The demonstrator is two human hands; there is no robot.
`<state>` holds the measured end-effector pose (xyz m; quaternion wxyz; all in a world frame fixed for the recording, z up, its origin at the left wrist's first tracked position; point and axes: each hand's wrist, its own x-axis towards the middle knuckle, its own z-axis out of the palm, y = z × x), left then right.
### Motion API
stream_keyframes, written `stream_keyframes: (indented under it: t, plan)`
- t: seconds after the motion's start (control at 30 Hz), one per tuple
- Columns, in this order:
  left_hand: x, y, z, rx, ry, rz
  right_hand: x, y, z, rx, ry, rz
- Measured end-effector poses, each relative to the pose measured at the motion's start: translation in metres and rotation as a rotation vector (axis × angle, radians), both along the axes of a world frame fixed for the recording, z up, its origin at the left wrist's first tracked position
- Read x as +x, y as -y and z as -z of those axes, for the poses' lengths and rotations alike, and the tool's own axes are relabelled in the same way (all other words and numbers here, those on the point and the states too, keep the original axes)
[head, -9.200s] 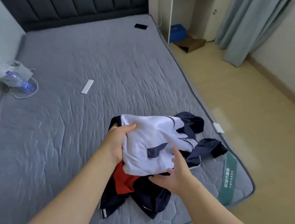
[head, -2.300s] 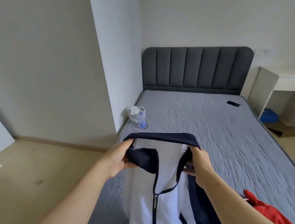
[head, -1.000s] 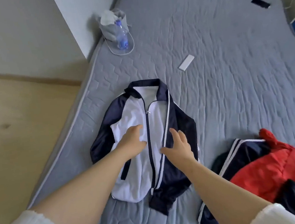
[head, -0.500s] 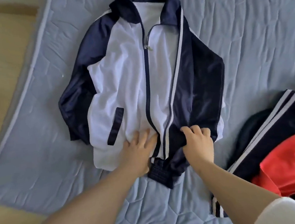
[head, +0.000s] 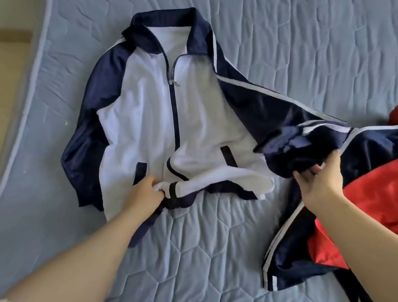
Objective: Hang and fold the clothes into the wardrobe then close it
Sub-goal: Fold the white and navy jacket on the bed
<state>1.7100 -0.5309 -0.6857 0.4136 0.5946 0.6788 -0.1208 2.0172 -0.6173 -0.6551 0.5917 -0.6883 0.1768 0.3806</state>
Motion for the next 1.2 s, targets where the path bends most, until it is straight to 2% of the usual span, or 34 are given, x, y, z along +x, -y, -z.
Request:
stream_keyframes:
  t: [0.07, 0.13, 0.2, 0.3, 0.33, 0.4, 0.47, 0.53, 0.6, 0.73, 0.83, 0.9, 1.0, 1.13, 1.2]
  plan:
    - [-0.004, 0.010, -0.003, 0.147, -0.058, -0.043, -0.010, 0.008, 0.006, -0.044, -0.162, 0.002]
    - [-0.009, 0.027, -0.001, 0.361, -0.307, -0.061, -0.036, 0.020, 0.016, -0.103, -0.286, -0.146]
    - [-0.012, 0.044, 0.002, 0.329, -0.378, -0.308, -0.062, 0.028, 0.026, -0.144, -0.380, -0.370]
    - [-0.017, 0.056, 0.009, 0.132, -0.100, -0.924, -0.084, 0.034, 0.041, -0.176, -0.354, -0.505]
    - [-0.021, 0.057, 0.012, 0.099, -0.001, -1.045, -0.087, 0.035, 0.042, -0.190, -0.323, -0.516]
    - [-0.033, 0.059, 0.012, -0.004, 0.199, -1.128, -0.085, 0.037, 0.043, -0.221, -0.276, -0.517]
    - [-0.051, 0.063, 0.008, -0.200, 0.469, -1.170, -0.079, 0.039, 0.040, -0.210, -0.241, -0.504]
    - [-0.065, 0.066, -0.001, -0.386, 0.590, -1.156, -0.072, 0.039, 0.033, -0.148, -0.229, -0.450]
    - [-0.068, 0.068, -0.008, -0.477, 0.542, -1.050, -0.066, 0.039, 0.024, -0.112, -0.272, -0.385]
    - [-0.056, 0.071, -0.022, -0.498, 0.558, -1.019, -0.061, 0.053, 0.007, -0.210, -0.355, -0.383]
    - [-0.052, 0.079, -0.032, -0.550, 0.554, -0.985, -0.060, 0.074, -0.013, -0.306, -0.429, -0.478]
    - [-0.051, 0.085, -0.039, -0.577, 0.533, -1.045, -0.058, 0.087, -0.024, -0.374, -0.456, -0.576]
    - [-0.054, 0.093, -0.050, -0.566, 0.332, -0.915, -0.055, 0.104, -0.027, -0.552, -0.308, -0.792]
    - [-0.069, 0.108, -0.056, -0.457, -0.033, -0.723, -0.048, 0.128, -0.023, -0.742, -0.138, -0.720]
    - [-0.078, 0.115, -0.054, -0.388, -0.106, -0.622, -0.048, 0.141, -0.020, -0.871, 0.034, -0.836]
